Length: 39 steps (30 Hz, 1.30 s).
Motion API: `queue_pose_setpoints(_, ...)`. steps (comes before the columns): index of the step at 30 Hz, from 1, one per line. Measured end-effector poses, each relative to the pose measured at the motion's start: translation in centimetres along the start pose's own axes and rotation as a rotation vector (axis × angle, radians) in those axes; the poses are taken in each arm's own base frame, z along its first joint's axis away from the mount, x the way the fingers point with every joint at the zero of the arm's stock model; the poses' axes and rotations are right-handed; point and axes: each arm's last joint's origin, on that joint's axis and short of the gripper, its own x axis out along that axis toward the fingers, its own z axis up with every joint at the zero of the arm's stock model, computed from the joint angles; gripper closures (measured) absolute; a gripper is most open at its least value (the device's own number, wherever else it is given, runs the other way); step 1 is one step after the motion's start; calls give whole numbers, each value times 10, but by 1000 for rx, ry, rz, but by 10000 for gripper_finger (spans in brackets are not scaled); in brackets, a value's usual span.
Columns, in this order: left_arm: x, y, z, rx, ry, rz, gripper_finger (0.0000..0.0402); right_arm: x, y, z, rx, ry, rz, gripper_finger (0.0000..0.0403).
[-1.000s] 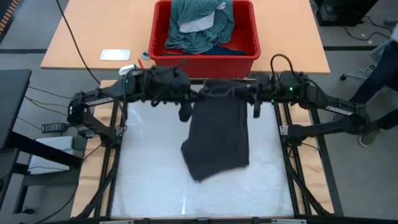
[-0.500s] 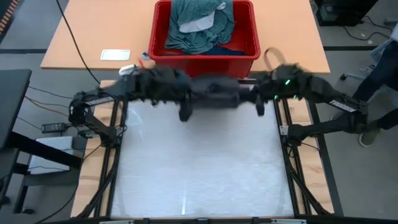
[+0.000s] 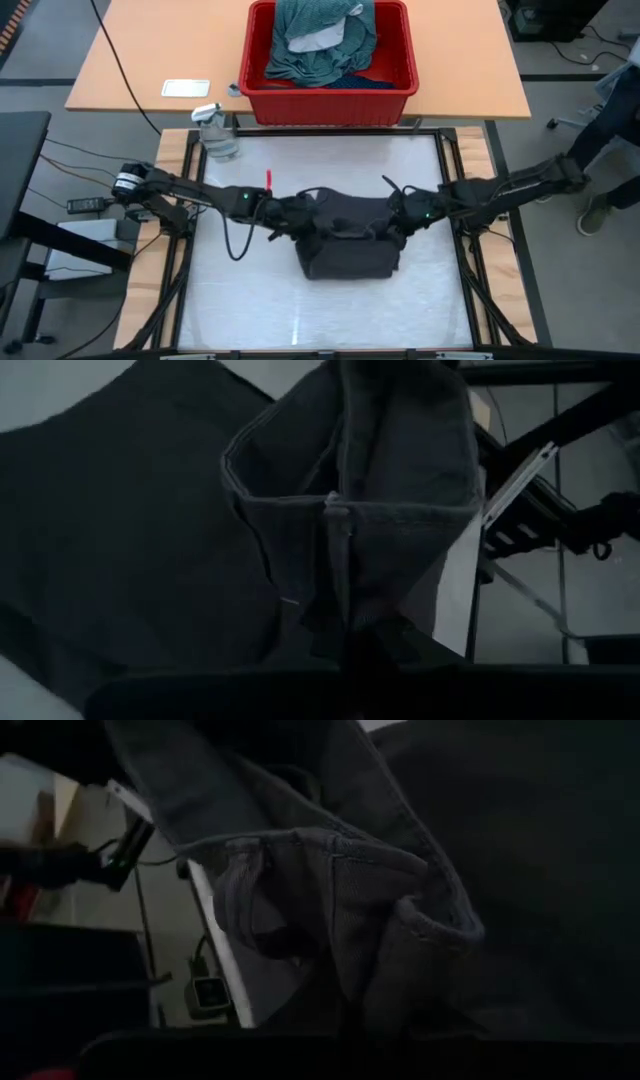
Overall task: Fold Laundry from Bin
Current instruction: Fold the gray short on the table
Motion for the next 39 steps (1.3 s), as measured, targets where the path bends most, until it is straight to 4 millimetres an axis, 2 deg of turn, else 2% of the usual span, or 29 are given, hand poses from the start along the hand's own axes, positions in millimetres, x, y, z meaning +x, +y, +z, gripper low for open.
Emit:
queue_pose_setpoints(3,3,10,3,-8,-14,30,394,4,-9,0,27,-35,-44,379)
queue_pose_setpoints(5,6,23,12,-9,-29,62,394,6,-17,2,38,-54,-91,379)
queue_pose_setpoints(9,14,57,36,-3,-87,163,393,8,-38,13,68,-160,-207,379)
queue_pose_setpoints(14,52,106,56,-52,-130,221,392,17,-84,17,160,-260,-389,379)
queue_pose_setpoints(18,83,141,58,-108,-88,200,392,27,-115,16,206,-297,-429,379)
queue_pose_setpoints(20,91,154,56,-145,-55,201,392,30,-125,17,213,-320,-421,379)
queue_pose_setpoints(26,96,166,57,-170,-42,211,392,33,-138,26,208,-361,-454,357)
queue_pose_setpoints(34,93,176,56,-283,-40,264,392,25,-149,33,195,-461,-586,285)
queue_pose_setpoints(39,92,176,55,-298,-33,268,392,20,-144,37,168,-490,-515,246)
